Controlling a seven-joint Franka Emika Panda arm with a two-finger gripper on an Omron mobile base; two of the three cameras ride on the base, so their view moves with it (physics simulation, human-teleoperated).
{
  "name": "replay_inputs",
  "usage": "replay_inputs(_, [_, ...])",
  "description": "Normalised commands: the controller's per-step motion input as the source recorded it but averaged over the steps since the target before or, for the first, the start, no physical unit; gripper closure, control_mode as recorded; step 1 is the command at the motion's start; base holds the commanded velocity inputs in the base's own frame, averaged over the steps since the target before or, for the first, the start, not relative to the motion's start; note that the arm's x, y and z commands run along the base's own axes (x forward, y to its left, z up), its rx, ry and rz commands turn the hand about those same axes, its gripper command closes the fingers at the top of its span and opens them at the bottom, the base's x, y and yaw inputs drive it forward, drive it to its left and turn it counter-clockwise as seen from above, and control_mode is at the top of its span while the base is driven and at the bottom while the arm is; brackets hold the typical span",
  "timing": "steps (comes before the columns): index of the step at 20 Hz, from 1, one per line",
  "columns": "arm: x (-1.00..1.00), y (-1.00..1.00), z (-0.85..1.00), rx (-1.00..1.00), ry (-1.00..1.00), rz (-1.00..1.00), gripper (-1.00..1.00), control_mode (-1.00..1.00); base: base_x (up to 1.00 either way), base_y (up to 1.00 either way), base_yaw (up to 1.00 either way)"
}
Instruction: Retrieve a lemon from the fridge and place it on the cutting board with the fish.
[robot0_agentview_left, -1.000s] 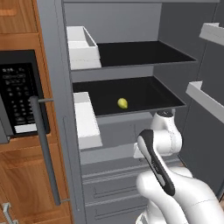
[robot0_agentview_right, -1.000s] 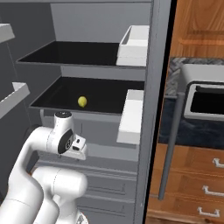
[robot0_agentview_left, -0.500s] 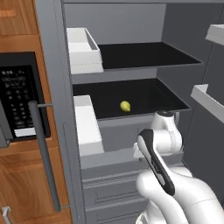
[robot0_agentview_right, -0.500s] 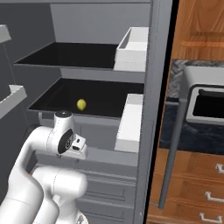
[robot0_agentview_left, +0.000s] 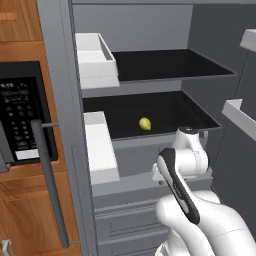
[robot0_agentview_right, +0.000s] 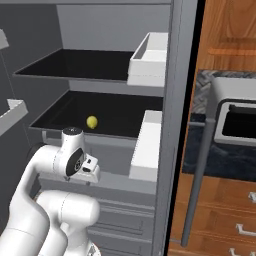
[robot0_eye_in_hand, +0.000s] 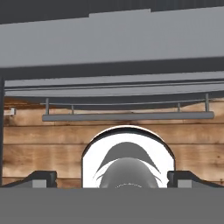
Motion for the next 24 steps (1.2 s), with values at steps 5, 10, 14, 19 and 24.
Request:
replay_inputs(5, [0.0, 0.0, 0.0, 0.0, 0.0, 0.0, -1.0, 1.0, 0.39, -0.01, 0.01])
replay_inputs(10, [0.0, 0.0, 0.0, 0.0, 0.0, 0.0, -1.0, 1.0, 0.53, 0.0, 0.01])
replay_inputs(14, [0.0, 0.0, 0.0, 0.0, 0.0, 0.0, -1.0, 1.0, 0.39, 0.0, 0.03])
replay_inputs(19, [0.22, 0.0, 0.0, 0.0, 0.0, 0.02, -1.0, -1.0, 0.0, 0.0, 0.0])
replay_inputs(24, [0.0, 0.0, 0.02, 0.0, -0.11, 0.0, -1.0, -1.0, 0.0, 0.0, 0.0])
